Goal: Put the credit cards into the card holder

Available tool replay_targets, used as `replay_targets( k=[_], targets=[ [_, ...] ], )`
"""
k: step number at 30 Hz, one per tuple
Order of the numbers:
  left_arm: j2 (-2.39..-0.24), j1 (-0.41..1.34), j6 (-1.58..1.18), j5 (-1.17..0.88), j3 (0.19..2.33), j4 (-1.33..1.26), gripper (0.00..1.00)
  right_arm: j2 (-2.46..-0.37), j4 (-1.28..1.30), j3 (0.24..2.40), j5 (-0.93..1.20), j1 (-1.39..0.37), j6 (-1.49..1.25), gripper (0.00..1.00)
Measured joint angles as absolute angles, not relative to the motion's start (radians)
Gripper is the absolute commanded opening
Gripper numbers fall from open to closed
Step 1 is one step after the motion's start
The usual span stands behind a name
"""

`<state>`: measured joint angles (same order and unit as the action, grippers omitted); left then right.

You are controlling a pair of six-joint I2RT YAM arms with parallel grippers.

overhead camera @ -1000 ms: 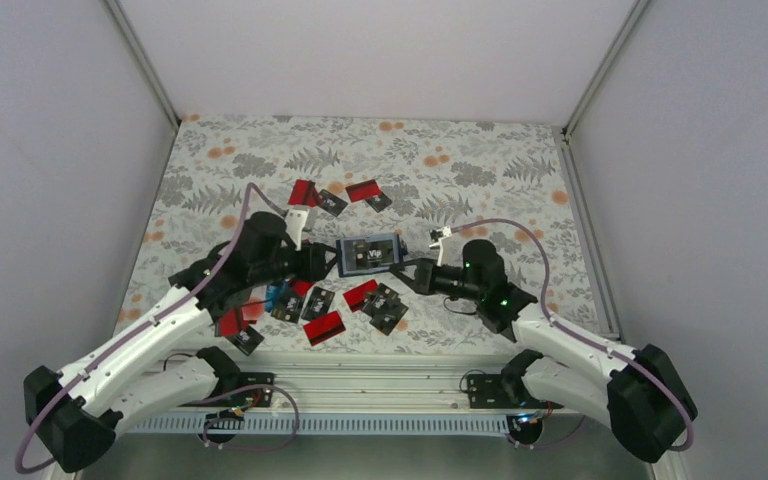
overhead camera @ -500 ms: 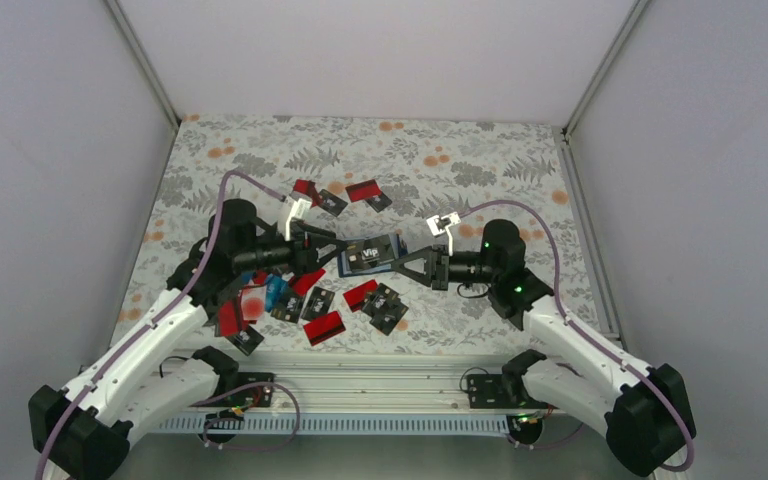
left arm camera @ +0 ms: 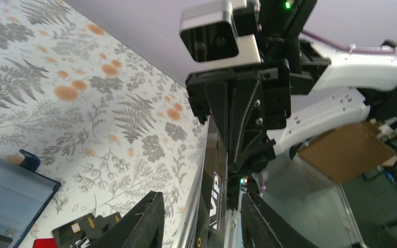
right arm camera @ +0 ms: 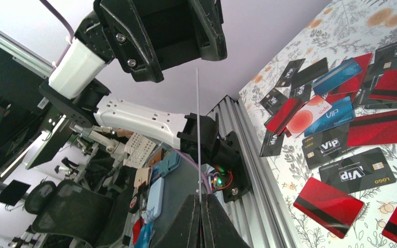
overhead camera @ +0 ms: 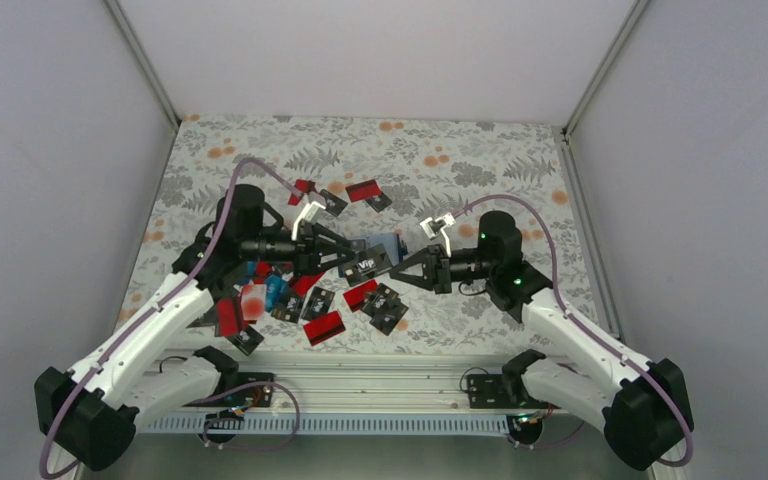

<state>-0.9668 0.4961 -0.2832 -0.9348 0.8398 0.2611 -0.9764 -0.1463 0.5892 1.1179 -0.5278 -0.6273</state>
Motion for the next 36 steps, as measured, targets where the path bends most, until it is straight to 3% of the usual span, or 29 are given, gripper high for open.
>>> replay_targets(
  k=[19, 23, 26, 30, 32, 34, 36],
  targets=[
    [-1.09, 0.558, -0.091, -1.021, 0.941, 0.463, 0.22, -1.023, -0.084, 0.622, 1.159, -0.579, -0.548, 0.04],
    [-1.093, 0.564, -0.073, -1.023, 0.942, 0.49, 0.15, -1.024, -0.077, 0.636, 1.159, -0.59, -0.54, 0.04],
    [-1.093, 0.568, -0.062, -1.026, 0.942, 0.497, 0.04, -1.024, -0.07, 0.644, 1.159, -0.597, -0.53, 0.04],
    [-1.091, 0.572, -0.059, -1.034, 0.943, 0.504, 0.03, -1.028, -0.054, 0.644, 1.151, -0.599, -0.522, 0.04],
    [-1.088, 0.574, -0.06, -1.033, 0.943, 0.51, 0.02, -1.034, -0.037, 0.651, 1.148, -0.6, -0.516, 0.14],
    [-1.088, 0.574, -0.064, -1.026, 0.943, 0.505, 0.02, -1.045, -0.005, 0.676, 1.128, -0.602, -0.5, 0.37],
    [-1.088, 0.575, -0.076, -1.005, 0.943, 0.494, 0.02, -1.059, 0.025, 0.708, 1.087, -0.604, -0.491, 0.52]
  ],
)
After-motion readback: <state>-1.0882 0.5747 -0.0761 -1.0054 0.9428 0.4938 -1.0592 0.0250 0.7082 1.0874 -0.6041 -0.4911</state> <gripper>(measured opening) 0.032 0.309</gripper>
